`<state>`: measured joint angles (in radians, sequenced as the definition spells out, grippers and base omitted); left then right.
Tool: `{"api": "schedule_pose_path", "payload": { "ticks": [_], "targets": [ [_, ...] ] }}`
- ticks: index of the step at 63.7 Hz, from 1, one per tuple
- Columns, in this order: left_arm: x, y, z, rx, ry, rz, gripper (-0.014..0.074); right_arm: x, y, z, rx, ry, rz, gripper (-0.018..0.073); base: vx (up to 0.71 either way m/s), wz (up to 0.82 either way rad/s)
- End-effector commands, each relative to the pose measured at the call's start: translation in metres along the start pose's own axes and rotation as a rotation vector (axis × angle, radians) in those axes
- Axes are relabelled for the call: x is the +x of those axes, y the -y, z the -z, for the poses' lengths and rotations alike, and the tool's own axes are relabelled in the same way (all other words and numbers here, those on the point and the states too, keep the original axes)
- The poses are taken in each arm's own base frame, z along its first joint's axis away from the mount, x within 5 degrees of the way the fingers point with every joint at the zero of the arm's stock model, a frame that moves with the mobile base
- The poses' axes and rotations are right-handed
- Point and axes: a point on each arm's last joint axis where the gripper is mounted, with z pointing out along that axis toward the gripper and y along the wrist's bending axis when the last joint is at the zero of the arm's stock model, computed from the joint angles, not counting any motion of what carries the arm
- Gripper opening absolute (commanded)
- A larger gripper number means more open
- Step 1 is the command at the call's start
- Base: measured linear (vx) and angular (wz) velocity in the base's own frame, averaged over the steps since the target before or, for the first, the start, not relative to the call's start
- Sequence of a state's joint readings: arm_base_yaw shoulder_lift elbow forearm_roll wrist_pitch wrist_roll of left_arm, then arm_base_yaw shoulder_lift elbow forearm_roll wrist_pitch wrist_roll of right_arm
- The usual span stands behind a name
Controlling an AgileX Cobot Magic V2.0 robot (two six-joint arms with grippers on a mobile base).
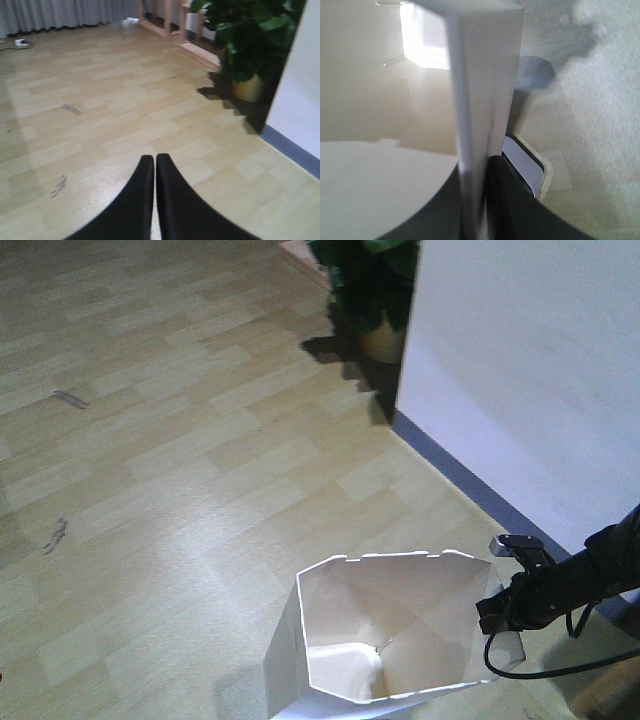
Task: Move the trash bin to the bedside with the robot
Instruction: 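Hold the bin in the right gripper while the base turns away from the desk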
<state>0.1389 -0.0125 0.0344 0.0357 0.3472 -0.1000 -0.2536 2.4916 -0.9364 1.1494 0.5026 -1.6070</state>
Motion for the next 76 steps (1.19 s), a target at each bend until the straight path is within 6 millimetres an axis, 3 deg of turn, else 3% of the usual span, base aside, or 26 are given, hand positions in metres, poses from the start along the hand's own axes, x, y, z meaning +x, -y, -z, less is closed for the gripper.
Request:
{"api": "schedule_pose_path", "payload": {
  "ticks": [1, 47, 76],
  "targets": [
    [-0.0054, 0.0008, 0.0008, 0.011, 0.076, 0.006, -0.0006, -0.0169, -0.0224, 0.0232, -0.184, 0.082, 0.027, -0.0005, 0.13, 0.57],
    [-0.0054, 0.0008, 0.0008, 0.011, 0.076, 0.006, -0.0006, -0.0169, -0.0224, 0.0232, -0.184, 0.082, 0.027, -0.0005, 0.15, 0.59],
    [-0.0054, 0.0008, 0.0008, 0.011, 0.076, 0.006, -0.0006, -0.0169, -0.0224, 0.0232, -0.184, 0.082, 0.027, -0.0005, 0.19, 0.22]
  ]
}}
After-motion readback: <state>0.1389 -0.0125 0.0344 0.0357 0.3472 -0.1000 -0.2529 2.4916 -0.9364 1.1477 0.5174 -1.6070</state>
